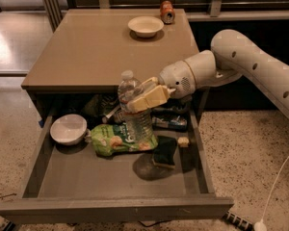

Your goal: Place water bottle into top drawer

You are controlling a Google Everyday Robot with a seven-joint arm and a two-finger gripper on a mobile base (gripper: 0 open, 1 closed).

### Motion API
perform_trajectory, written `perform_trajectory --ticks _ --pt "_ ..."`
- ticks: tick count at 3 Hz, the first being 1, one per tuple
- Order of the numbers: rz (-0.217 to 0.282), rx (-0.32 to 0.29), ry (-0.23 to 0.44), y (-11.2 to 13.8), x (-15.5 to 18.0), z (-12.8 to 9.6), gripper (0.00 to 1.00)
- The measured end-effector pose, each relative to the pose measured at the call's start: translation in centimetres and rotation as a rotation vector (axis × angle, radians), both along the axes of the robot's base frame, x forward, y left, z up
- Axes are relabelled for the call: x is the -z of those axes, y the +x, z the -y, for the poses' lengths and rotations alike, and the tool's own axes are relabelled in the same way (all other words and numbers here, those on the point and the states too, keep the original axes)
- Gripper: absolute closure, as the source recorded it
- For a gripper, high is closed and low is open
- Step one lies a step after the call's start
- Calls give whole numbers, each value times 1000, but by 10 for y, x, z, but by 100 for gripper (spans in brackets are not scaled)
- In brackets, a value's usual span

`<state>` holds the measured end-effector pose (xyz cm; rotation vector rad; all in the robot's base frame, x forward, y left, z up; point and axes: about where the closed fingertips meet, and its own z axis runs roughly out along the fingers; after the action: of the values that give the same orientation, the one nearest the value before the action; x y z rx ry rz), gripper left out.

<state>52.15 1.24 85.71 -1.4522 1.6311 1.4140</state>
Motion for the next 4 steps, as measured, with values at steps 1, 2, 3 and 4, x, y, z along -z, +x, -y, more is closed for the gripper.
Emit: perform_trajectory --ticks 1,2,3,4 --pt "-15 -7 12 -16 9 3 100" --pt "-25 0 52 -37 22 7 100" --pt "-22 8 55 -45 31 9 100" --pt "-61 -24 134 -45 30 5 100"
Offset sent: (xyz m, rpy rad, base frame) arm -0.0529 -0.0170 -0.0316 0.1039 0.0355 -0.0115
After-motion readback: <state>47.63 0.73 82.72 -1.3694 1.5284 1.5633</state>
